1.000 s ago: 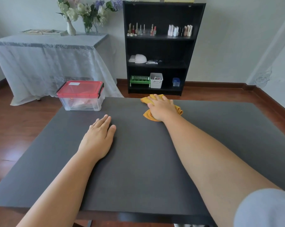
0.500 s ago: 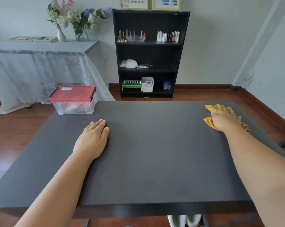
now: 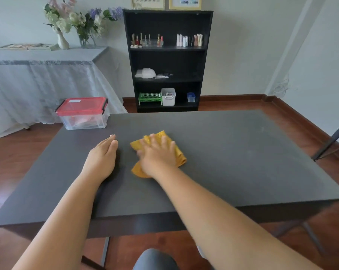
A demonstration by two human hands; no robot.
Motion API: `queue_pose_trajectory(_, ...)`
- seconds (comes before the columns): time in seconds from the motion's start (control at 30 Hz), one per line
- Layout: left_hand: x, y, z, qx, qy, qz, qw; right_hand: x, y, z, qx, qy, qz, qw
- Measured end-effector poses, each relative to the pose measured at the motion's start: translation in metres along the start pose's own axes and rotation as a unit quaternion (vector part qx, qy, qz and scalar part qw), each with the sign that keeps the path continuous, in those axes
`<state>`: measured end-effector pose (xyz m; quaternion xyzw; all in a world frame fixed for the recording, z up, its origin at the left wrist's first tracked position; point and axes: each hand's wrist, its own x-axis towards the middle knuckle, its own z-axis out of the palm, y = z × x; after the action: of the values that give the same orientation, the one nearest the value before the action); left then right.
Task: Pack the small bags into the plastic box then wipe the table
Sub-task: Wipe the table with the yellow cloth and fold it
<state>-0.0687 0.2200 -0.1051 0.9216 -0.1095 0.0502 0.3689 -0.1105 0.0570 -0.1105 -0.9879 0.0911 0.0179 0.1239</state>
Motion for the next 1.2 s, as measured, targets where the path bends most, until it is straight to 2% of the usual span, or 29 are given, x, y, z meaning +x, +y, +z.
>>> queue_pose_trajectory(0.13,-0.023,0.005,-0.013,-0.062,0.042,-0.005,0.997,-0.035,-0.049,0.016,-0.008,-0.051,-0.132,0.99)
queue_pose_trajectory(0.23,-0.037,0.006,-0.017,-0.063,0.044,-0.007,0.997,-0.054,-0.029,0.01,-0.018,-0.061,-0.211,0.975)
queue_pose_trajectory(0.3,-0.046,0.008,-0.015,-0.045,0.031,0.012,0.998,-0.066,0.003,0.004,-0.015,-0.056,-0.224,0.973)
queue_pose_trajectory(0.4,-0.06,0.017,-0.004,0.003,0.001,0.056,0.998,-0.079,0.071,-0.009,0.009,-0.022,-0.161,0.987)
queue_pose_trajectory(0.57,-0.08,0.046,0.024,0.064,-0.066,0.122,0.988,-0.091,0.216,-0.047,0.006,0.021,0.03,0.999)
queue_pose_trajectory(0.67,-0.091,0.057,0.033,0.089,-0.083,0.153,0.981,-0.11,0.295,-0.069,-0.019,0.05,0.156,0.986)
queue_pose_trajectory(0.77,-0.098,0.055,0.032,0.107,-0.079,0.16,0.978,-0.134,0.334,-0.076,-0.04,0.071,0.261,0.962)
queue_pose_trajectory(0.87,-0.1,0.048,0.027,0.105,-0.069,0.142,0.982,-0.145,0.315,-0.066,-0.029,0.094,0.323,0.941)
queue_pose_trajectory(0.93,-0.1,0.046,0.026,0.097,-0.063,0.131,0.985,-0.147,0.281,-0.056,-0.012,0.101,0.328,0.939)
queue_pose_trajectory(1.1,-0.101,0.049,0.031,0.123,-0.065,0.15,0.979,-0.141,0.164,-0.022,-0.028,0.109,0.189,0.976)
queue_pose_trajectory(1.2,-0.101,0.053,0.032,0.129,-0.062,0.151,0.978,-0.136,0.096,-0.003,-0.006,0.082,0.084,0.993)
